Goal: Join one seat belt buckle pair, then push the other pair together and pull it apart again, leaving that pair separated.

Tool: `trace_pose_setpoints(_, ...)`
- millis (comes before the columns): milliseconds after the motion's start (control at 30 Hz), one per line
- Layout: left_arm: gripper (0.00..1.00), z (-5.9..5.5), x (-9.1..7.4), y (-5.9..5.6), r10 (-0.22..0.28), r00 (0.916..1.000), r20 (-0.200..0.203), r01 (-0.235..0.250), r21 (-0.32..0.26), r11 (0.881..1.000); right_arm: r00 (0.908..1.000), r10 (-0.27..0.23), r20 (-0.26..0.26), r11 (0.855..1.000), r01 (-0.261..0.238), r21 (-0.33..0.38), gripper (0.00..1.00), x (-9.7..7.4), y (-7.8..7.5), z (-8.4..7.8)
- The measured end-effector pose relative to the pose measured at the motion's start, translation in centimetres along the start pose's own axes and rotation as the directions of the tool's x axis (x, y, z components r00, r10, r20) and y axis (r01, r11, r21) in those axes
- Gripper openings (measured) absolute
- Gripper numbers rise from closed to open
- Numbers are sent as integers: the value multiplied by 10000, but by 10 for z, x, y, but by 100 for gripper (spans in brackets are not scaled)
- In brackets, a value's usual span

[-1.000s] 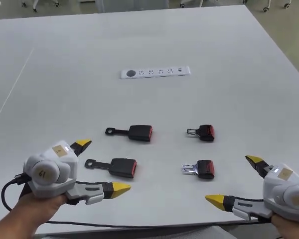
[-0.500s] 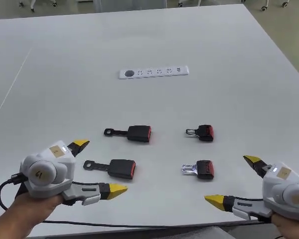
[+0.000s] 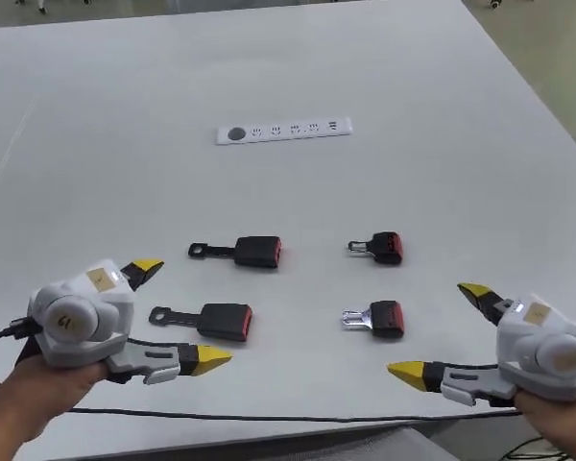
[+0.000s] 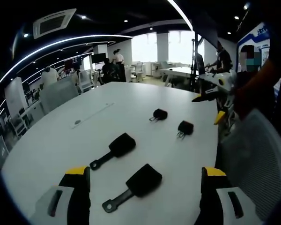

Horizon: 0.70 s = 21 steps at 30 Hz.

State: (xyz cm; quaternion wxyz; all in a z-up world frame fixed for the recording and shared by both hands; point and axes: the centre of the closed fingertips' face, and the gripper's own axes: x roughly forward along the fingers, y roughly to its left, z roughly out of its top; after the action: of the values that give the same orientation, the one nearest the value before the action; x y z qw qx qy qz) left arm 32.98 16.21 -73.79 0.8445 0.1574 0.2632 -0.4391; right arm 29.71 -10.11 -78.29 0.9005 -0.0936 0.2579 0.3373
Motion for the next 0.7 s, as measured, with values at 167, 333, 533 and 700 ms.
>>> trace_pose_setpoints(167, 100, -7, 9, -3, -291, 9992, -289, 300, 322, 9990, 9997, 255, -26, 9996, -255, -157, 99, 7, -1, 1)
trace_pose_setpoints(333, 100, -16, 18, -4, -620, 9952, -754, 677, 754, 9948, 9983, 546, -191, 9983, -550, -182, 99, 16, -1, -3)
trace_pose_setpoints(533, 100, -18, 28, -5, -881, 9910, -1009, 991, 1107, 9889, 9934, 1058, -448, 9934, -1076, -394, 97, 26, 3, -6)
trace_pose_setpoints(700, 97, -24, 37, -5, -1147, 9837, -1384, 1345, 1428, 9806, 9868, 1508, -592, 9859, -1545, -639, 95, 35, 5, -5)
